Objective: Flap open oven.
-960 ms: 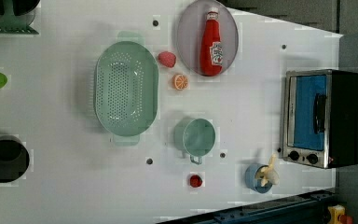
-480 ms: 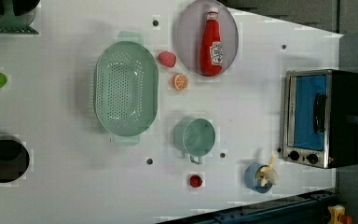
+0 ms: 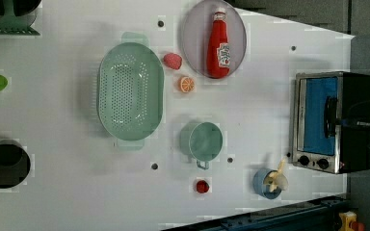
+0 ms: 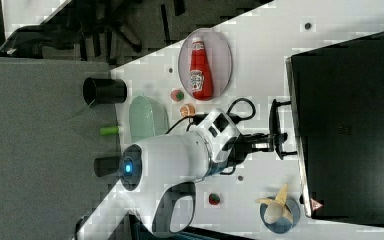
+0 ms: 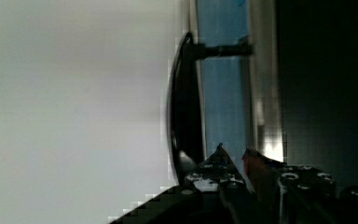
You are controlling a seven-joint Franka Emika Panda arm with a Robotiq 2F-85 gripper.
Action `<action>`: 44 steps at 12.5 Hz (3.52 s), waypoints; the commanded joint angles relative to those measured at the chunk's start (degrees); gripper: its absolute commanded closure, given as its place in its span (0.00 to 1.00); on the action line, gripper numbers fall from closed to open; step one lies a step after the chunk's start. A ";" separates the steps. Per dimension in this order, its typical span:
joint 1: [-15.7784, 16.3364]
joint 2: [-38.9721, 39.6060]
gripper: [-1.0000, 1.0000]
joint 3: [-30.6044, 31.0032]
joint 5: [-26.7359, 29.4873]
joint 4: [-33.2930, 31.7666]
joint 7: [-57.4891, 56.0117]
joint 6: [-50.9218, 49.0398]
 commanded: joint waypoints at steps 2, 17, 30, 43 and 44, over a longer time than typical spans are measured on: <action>0.09 1.57 0.83 0.14 -0.07 -0.16 -2.82 2.76; 6.28 7.51 0.83 11.50 -32.17 -2.04 36.69 -1.38; 17.75 30.71 0.83 17.12 -58.70 4.04 81.01 -10.36; 19.61 12.17 0.83 15.68 -37.73 9.30 83.24 -11.64; 19.24 8.24 0.83 15.00 -31.93 9.49 83.16 -11.84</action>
